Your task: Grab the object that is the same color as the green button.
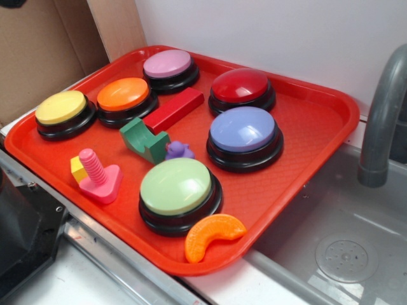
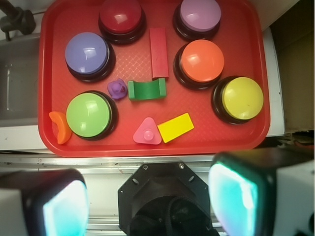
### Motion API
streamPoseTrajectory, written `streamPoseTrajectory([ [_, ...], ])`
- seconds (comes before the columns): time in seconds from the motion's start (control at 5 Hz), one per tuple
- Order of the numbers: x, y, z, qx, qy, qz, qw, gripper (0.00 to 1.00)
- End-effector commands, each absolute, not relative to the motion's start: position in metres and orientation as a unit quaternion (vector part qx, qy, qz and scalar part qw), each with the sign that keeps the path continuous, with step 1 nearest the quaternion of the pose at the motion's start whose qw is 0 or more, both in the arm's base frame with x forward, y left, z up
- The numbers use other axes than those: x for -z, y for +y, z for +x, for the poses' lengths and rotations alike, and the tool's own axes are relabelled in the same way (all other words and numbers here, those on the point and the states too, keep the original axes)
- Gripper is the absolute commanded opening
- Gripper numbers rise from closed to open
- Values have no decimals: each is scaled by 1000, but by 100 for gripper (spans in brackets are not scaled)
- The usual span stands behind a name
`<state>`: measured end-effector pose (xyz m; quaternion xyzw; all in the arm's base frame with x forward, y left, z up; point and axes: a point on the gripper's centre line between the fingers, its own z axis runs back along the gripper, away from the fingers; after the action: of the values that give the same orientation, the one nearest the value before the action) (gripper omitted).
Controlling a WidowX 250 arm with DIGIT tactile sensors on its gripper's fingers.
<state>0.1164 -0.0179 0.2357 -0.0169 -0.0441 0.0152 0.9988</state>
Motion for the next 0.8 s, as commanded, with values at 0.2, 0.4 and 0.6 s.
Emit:
streamPoseTrajectory([
  [0.2,-216,-15,130,-17,-40,-48,998,100],
  [0.4,-190,-5,143,-67,-32,-38,997,100],
  [0.6,-159,4,156,-113,-39,-45,992,100],
])
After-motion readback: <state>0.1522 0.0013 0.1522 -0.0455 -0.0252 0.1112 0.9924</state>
